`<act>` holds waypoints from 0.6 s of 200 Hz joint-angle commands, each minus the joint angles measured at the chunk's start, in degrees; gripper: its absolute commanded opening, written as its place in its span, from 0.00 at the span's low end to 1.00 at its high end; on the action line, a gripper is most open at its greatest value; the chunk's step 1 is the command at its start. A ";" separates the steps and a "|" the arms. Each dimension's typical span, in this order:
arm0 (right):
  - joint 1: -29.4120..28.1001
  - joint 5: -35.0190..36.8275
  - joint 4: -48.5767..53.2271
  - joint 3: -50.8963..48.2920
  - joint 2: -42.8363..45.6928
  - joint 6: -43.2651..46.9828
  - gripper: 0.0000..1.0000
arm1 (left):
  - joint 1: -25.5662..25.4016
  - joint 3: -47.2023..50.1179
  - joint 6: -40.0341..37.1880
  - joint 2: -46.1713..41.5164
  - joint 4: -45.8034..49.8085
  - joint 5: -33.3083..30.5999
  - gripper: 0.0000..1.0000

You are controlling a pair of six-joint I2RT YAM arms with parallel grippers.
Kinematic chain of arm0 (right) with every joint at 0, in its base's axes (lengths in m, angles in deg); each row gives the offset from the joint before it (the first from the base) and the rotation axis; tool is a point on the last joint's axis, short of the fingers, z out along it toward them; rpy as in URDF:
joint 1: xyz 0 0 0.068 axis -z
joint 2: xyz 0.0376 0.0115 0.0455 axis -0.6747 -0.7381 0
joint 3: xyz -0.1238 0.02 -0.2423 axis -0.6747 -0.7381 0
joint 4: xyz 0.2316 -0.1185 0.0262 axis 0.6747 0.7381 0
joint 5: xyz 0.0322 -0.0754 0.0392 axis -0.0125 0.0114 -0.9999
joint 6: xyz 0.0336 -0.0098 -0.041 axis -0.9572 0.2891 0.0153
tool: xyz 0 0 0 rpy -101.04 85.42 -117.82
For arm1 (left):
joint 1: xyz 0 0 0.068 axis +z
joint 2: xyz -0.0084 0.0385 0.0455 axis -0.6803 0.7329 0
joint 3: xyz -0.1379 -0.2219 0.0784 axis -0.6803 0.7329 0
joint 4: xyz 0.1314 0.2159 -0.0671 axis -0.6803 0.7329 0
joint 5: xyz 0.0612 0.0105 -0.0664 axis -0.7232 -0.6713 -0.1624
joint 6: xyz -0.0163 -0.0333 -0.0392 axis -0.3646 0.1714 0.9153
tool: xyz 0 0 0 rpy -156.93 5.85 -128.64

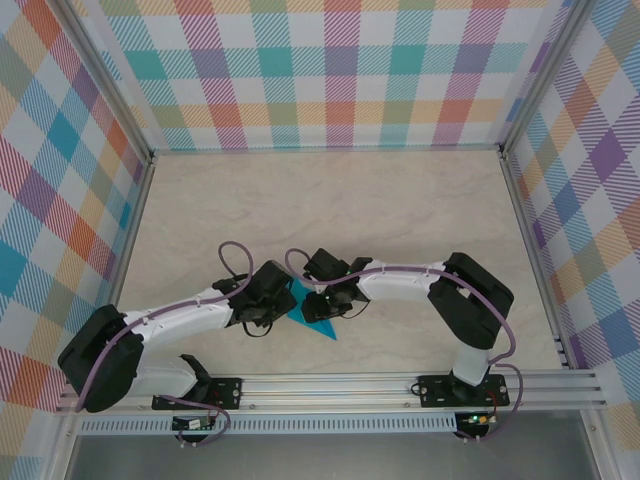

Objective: Fold a paper plane with a square sheet of paper (pick it up from the middle)
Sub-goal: Move a paper plane to the center of the table.

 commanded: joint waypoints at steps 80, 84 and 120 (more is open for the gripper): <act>-2.24 7.19 8.27 6.82 -2.18 1.88 0.17 | 0.66 1.10 0.95 -5.47 3.04 -3.63 0.48; -2.18 8.09 8.89 7.27 -1.92 1.64 0.15 | 0.66 1.10 0.96 -6.13 3.55 -3.99 0.48; -1.67 21.74 18.91 13.92 -0.09 -2.33 0.07 | 0.65 1.86 1.35 -12.84 7.11 -7.85 0.48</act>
